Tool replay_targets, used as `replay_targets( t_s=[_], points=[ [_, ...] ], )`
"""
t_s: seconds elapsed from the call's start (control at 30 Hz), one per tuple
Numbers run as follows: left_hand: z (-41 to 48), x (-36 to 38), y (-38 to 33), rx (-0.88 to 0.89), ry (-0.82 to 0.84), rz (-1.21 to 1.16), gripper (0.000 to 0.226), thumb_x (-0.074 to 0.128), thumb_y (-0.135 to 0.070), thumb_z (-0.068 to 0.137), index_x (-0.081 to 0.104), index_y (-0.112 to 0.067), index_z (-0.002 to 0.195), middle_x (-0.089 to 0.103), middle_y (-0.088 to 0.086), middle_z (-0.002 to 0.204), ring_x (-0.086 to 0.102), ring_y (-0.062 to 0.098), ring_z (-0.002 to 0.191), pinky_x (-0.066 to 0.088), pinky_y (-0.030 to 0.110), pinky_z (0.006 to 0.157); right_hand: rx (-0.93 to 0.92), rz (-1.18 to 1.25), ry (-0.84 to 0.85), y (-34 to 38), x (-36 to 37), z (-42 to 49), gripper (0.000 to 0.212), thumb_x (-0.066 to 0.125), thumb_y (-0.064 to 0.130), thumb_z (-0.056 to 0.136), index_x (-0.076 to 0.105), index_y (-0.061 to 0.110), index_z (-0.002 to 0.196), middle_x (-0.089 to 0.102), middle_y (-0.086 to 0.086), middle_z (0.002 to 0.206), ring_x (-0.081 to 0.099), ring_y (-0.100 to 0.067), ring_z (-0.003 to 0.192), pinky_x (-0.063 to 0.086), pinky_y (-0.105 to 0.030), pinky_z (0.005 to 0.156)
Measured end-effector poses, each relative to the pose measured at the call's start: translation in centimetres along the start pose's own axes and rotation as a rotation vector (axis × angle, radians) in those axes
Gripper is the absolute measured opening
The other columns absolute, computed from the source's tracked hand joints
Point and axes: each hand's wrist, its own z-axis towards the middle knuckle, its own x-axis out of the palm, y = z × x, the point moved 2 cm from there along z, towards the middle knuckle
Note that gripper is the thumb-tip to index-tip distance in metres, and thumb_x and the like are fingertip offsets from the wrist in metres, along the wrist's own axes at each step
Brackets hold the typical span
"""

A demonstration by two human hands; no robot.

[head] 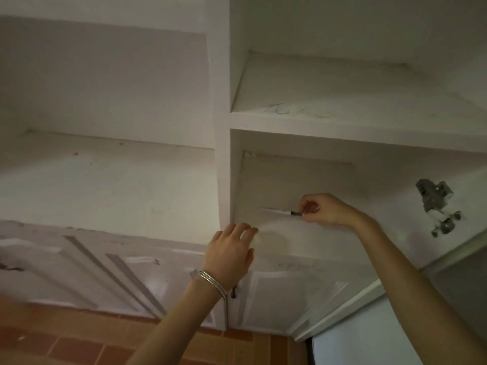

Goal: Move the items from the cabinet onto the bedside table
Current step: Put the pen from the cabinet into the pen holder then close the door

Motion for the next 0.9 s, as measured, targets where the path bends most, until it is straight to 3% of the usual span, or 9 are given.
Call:
replay_targets(
  t_s=[0.17,0.37,0.53,0.67,0.83,0.9],
  points=[
    [-4.9,-2.1,1.5,-0.106,0.011,0.030,0.052,0.074,-0.023,0.073,0.057,-0.014,0.121,0.061,0.004,0.116,0.061,0.026,0.097,0.052,0.038,0.075,-0.084,0.044,0.175,3.2,1.0,-3.3,0.020,0.068,0.002,0.077,0.067,0.022,0.080,0.067,0.001,0.082,0.059,-0.001,0.072,0.048,-0.020,0.074],
    [-14.0,-5.7,2.9,-0.203,-0.006,-0.003,0.055,0.060,-0.041,0.086,0.044,-0.020,0.135,0.053,-0.001,0.129,0.050,0.021,0.115,0.041,0.036,0.092,-0.230,-0.039,0.317,11.8,8.5,-7.4,0.017,0.068,0.005,0.079,0.068,0.023,0.081,0.068,0.006,0.080,0.059,-0.001,0.074,0.045,-0.020,0.072],
    [-25.4,-10.1,5.1,-0.339,0.029,0.031,0.033,0.052,-0.044,0.090,0.058,-0.026,0.117,0.060,-0.006,0.110,0.052,0.016,0.103,0.032,0.025,0.081,-0.406,-0.064,0.408,21.8,18.1,-11.0,0.012,0.066,0.014,0.083,0.068,0.026,0.085,0.065,0.014,0.076,0.052,0.004,0.064,0.040,-0.016,0.061],
    [-34.9,-14.0,7.4,-0.511,0.030,0.130,0.025,0.047,-0.043,0.092,0.063,-0.024,0.094,0.063,-0.004,0.089,0.055,0.017,0.088,0.025,0.025,0.071,-0.551,0.025,0.416,29.8,25.4,-14.1,0.010,0.067,0.023,0.084,0.068,0.028,0.093,0.066,-0.001,0.089,0.060,-0.021,0.078,0.051,-0.032,0.071],
    [-46.3,-18.4,9.7,-0.739,-0.009,0.190,0.026,0.045,-0.044,0.092,0.061,-0.025,0.086,0.062,-0.006,0.083,0.056,0.017,0.083,0.029,0.028,0.070,-0.749,0.026,0.457,39.9,34.1,-17.8,0.012,0.072,0.024,0.079,0.065,0.029,0.087,0.062,-0.002,0.072,0.050,-0.004,0.057,0.043,-0.017,0.056],
    [-50.1,-19.8,10.2,-0.813,-0.026,0.210,0.023,0.044,-0.043,0.092,0.058,-0.026,0.086,0.060,-0.007,0.084,0.055,0.017,0.084,0.025,0.028,0.068,-0.808,-0.021,0.494,43.0,37.2,-18.6,0.013,0.073,0.027,0.078,0.063,0.033,0.084,0.064,-0.008,0.075,0.053,-0.007,0.058,0.046,-0.020,0.055]
  ],
)
